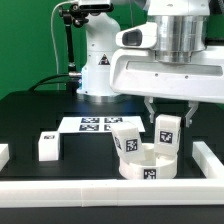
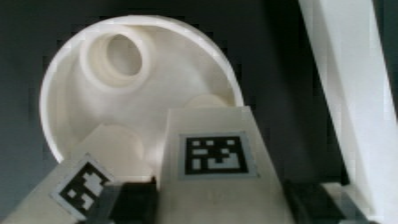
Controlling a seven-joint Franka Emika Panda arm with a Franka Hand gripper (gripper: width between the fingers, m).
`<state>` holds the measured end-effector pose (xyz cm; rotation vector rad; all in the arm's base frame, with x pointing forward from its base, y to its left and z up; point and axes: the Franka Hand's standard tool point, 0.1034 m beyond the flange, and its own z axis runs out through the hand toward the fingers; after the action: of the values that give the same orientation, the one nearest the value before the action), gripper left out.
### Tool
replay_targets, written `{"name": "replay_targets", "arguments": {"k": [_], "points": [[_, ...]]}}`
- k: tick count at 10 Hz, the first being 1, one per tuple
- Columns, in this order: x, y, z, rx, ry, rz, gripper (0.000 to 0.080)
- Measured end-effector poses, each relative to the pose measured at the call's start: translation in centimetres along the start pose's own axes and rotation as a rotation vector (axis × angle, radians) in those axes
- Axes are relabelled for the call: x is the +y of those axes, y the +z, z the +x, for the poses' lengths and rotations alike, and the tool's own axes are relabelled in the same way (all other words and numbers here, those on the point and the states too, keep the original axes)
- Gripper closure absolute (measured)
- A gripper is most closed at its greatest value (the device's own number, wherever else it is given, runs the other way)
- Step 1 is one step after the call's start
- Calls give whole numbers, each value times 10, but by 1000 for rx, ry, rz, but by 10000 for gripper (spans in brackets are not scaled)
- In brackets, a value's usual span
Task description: Assemble stool
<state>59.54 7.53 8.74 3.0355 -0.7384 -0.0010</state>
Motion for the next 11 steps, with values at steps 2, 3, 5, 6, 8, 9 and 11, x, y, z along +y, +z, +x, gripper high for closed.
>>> {"name": "replay_targets", "arguments": {"k": [2, 3, 5, 6, 8, 9, 11], "points": [[0, 0, 0, -1, 114, 1, 461], [-2, 0, 1, 3, 231, 29, 461], [-5, 0, 3, 31, 386, 80, 461], [-10, 0, 2, 63, 488, 114, 461], [-18, -1, -1, 68, 635, 142, 461], [-19, -1, 0, 66, 668, 146, 461], [-21, -1, 1, 32, 820, 177, 461]]}}
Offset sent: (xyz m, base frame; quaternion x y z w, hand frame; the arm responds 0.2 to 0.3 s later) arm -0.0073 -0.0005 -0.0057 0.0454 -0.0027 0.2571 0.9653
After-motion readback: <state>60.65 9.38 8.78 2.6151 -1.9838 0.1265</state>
